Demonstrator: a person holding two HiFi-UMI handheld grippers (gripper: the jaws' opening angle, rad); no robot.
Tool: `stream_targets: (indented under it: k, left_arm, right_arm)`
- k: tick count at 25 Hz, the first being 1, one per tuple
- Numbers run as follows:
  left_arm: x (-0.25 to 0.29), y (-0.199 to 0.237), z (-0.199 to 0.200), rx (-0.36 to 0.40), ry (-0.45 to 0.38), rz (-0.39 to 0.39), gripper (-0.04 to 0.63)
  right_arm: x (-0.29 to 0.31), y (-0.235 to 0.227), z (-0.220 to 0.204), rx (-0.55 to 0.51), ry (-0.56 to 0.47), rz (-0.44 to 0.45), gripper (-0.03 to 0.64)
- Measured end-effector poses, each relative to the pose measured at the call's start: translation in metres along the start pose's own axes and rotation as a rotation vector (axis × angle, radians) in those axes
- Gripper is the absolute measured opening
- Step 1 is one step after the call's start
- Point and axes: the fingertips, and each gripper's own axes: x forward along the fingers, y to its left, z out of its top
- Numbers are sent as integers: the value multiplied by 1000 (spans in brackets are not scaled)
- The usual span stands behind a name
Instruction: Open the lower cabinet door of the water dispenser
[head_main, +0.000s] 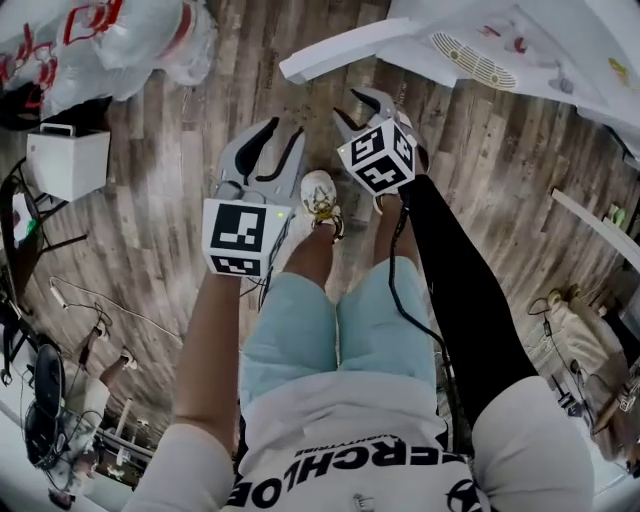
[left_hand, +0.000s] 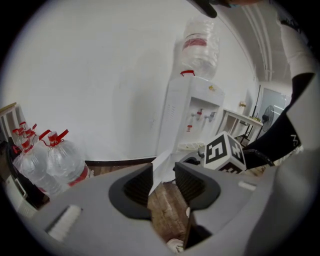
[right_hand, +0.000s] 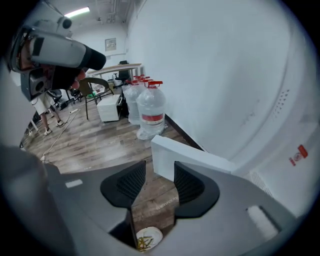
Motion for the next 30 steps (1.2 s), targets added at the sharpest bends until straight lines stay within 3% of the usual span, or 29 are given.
stream_targets:
  k: [13,20,30]
  left_arm:
    - [-20,-61,49,104,-31,-107,195]
    - [-38,-115,79,146,-49,-156,195]
    - [-108,-206,107,188,-93,-206,195]
  right_arm:
    - [-129,-25,0,202,-105,-184,178]
    - [-209,-29,-5,269,-165,-252,178]
    - [-356,-23,1,331,-312,-385,178]
